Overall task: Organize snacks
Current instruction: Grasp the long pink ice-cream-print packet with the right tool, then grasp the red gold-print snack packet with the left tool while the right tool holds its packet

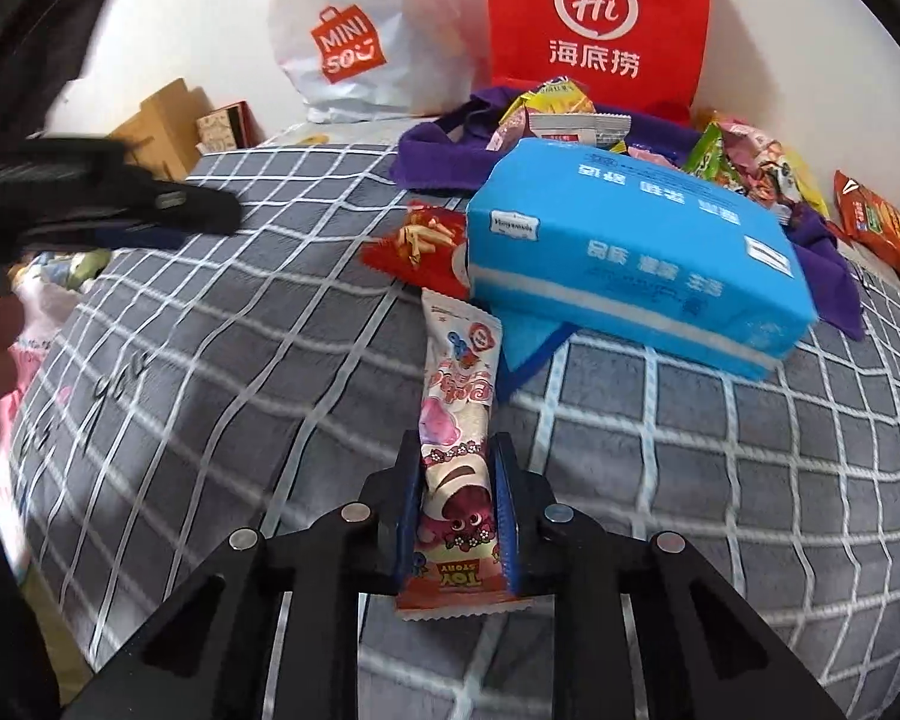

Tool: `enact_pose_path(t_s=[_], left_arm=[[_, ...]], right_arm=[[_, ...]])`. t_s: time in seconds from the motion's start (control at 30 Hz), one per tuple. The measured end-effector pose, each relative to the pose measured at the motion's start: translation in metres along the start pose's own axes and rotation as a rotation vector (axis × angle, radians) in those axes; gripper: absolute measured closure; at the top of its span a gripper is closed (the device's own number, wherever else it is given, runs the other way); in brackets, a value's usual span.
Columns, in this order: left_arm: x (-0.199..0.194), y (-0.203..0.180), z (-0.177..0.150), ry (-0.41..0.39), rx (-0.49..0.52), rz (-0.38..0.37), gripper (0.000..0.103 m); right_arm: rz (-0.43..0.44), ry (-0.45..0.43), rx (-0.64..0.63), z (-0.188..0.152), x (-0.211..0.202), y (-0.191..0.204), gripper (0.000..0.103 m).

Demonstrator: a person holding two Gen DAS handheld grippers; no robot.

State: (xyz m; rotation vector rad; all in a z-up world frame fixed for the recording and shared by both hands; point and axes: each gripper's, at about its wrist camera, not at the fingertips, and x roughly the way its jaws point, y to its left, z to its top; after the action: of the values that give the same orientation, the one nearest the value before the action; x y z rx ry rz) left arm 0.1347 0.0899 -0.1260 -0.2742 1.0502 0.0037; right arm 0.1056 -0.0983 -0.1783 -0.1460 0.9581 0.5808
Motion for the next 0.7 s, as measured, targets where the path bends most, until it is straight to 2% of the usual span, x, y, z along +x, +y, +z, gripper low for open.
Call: enact_pose_path(t_s=[0.17, 0.27, 0.37, 0.47, 0.67, 0.7], left_arm=[[0.019, -0.020, 0.012, -0.021, -0.004, -0.020, 0.037], [0.034, -0.029, 0.020, -0.028, 0.003, -0.006, 0.038], [0.047, -0.034, 0.024, -0.019, 0.004, 0.000, 0.038], [0.056, -0.038, 0.028, -0.020, 0.004, -0.026, 0.040], [0.081, -0.050, 0.024, 0.003, 0.022, -0.045, 0.043], [0.083, -0.051, 0.023, 0.002, 0.020, -0.054, 0.048]], right_arm=[[0.005, -0.046, 0.030, -0.020, -0.028, -0.020, 0.081], [-0.018, -0.063, 0.078, -0.029, -0.040, -0.045, 0.081], [-0.090, -0.080, 0.097, -0.038, -0.050, -0.069, 0.081], [-0.166, -0.085, 0.128, -0.045, -0.052, -0.094, 0.081], [-0.223, -0.073, 0.217, -0.046, -0.041, -0.136, 0.081], [-0.226, -0.075, 0.226, -0.046, -0.039, -0.138, 0.081]])
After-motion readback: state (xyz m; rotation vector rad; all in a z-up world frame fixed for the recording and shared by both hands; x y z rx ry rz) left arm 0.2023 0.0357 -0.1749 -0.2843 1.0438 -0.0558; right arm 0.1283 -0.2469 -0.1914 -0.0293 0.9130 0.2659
